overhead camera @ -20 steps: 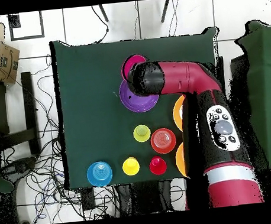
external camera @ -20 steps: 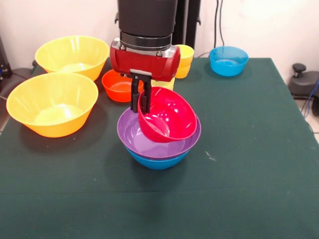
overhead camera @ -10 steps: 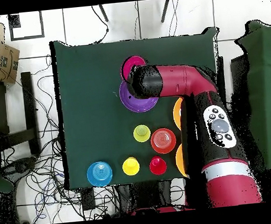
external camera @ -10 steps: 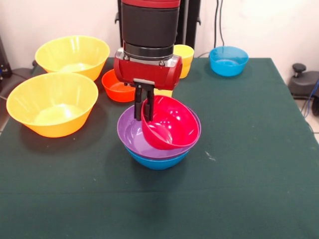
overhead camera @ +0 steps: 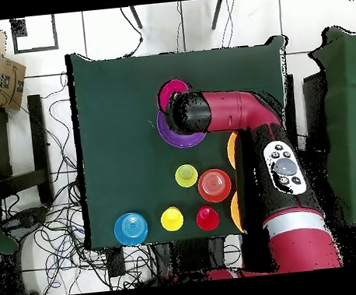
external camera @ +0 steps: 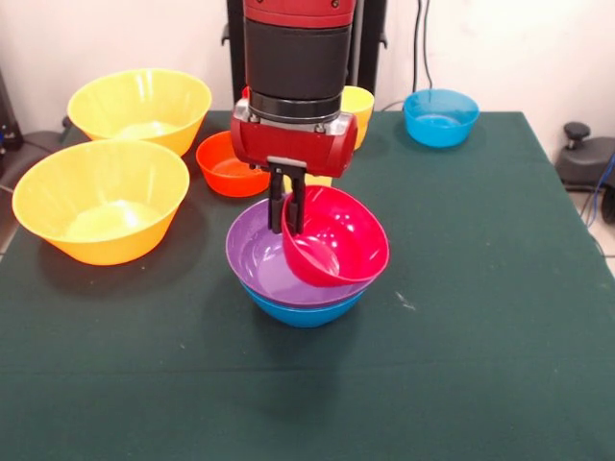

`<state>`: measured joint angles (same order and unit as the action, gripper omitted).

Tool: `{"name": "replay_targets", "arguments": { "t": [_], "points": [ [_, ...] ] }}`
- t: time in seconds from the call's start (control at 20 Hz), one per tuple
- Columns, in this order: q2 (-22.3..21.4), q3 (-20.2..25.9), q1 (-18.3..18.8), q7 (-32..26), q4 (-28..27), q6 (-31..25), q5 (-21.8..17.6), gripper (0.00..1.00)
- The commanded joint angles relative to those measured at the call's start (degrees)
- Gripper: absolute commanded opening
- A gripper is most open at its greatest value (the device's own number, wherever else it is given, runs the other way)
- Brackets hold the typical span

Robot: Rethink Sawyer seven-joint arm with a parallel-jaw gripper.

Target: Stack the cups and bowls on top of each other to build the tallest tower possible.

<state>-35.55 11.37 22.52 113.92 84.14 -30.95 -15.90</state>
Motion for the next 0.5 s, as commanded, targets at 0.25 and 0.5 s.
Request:
{"name": "replay_targets", "arguments": {
  "t": [0.25,0.5],
  "points": [
    [2.92,1.58,-1.64,-4.41,2.55,-1.41,-5.35,0.0],
    [3.17,1.19,-1.97,-3.94,2.5,-0.9,-5.54,0.0]
  ]
}}
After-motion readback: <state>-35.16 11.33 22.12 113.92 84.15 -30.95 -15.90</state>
